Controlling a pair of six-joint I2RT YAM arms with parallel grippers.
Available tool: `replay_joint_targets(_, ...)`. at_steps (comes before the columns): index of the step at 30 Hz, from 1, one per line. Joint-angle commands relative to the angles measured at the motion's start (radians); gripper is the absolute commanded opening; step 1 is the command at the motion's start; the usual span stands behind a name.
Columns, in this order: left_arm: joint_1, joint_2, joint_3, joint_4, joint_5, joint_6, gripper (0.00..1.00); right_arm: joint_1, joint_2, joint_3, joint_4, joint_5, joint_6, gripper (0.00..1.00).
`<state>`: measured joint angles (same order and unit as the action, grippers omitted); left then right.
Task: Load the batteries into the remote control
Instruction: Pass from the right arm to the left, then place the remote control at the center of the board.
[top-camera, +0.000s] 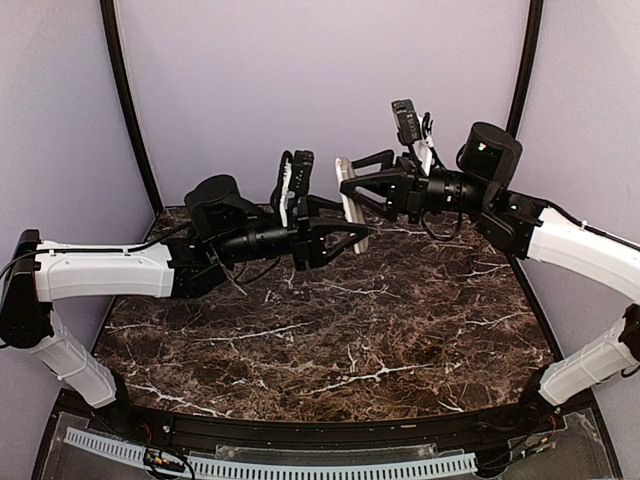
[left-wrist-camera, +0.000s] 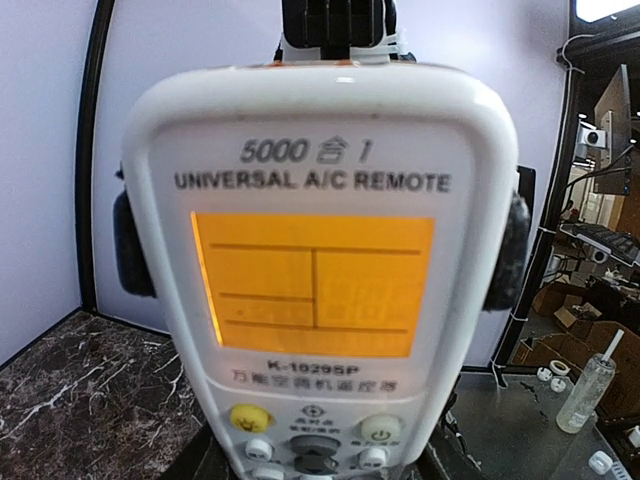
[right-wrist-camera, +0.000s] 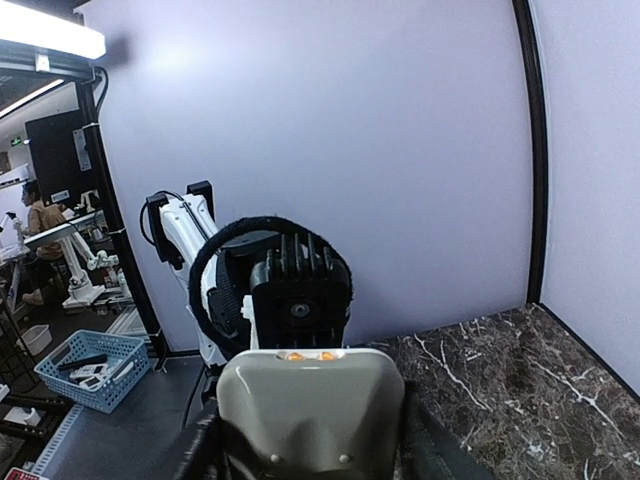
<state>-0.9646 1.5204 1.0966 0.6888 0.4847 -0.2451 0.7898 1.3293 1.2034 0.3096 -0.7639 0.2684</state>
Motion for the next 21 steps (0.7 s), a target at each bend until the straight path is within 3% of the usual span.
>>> replay_joint_targets(1,-0.004,-0.061,-0.02,-0.019,-0.066,-0.021,0.09,-0.001,-0.036,0.011,-0.093,0.073,-0.033,0.88)
replay_joint_targets(2,-0.004,-0.074,-0.019,-0.091,-0.11,-0.02,0.06,-0.003,-0.039,0.021,-0.133,0.103,-0.044,0.97)
replay_joint_targets(5,-0.003,-0.094,0.008,-0.299,-0.243,-0.015,0.0,-0.019,-0.053,0.042,-0.236,0.204,-0.057,0.99)
replay_joint_targets(10,0.001,-0.065,0.055,-0.79,-0.621,-0.054,0.0,-0.043,-0.086,0.032,-0.399,0.461,-0.068,0.99)
replay_joint_targets(15,0.051,0.045,0.04,-1.066,-0.693,-0.208,0.0,-0.047,-0.07,0.027,-0.574,0.656,-0.074,0.99)
replay_joint_targets(21,0.103,0.164,0.035,-1.228,-0.699,-0.421,0.03,-0.047,-0.07,-0.01,-0.64,0.682,-0.084,0.99)
